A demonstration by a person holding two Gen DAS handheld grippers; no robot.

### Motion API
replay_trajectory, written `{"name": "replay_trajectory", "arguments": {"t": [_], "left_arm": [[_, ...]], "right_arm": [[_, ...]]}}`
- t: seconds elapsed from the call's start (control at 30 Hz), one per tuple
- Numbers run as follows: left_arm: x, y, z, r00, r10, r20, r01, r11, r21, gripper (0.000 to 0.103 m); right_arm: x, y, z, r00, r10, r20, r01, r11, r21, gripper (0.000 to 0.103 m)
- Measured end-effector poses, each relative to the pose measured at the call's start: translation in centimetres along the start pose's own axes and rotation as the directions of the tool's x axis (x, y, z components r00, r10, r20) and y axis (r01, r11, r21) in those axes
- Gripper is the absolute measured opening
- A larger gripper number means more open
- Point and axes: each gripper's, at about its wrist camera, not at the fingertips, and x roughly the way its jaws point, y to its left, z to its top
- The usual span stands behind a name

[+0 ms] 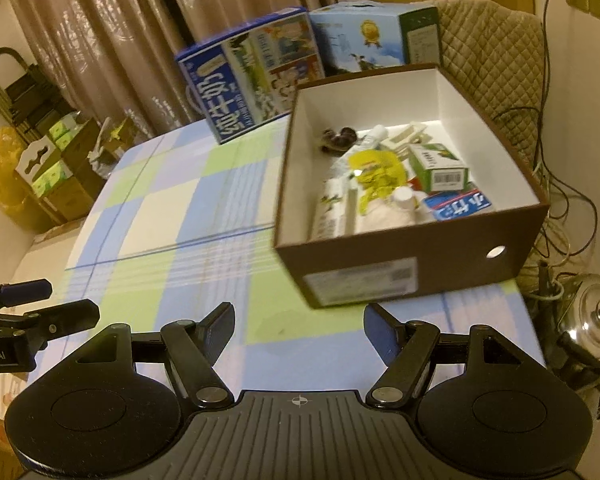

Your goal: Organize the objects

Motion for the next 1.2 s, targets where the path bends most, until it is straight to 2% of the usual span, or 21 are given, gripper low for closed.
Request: {"name": "replay_trajectory", "arguments": {"t": [0.7, 1.2], "left_arm": [[-7.0, 7.5, -8.1, 0.996, 0.078, -0.048, -0.082, 0.992, -0.097, 0.102], [-9.3, 10.8, -11.0, 0.992, 0.118, -0.054, -0.125, 0.981, -0.149, 0.102]], "right_arm": [[-1.5, 10.6, -7.4, 0.997, 0.049, -0.058, -0.054, 0.994, -0.096, 0.069], [-1.0, 15.1, -9.3, 0.993, 0.087, -0.081, -0.099, 0.982, -0.161, 0.069]]}}
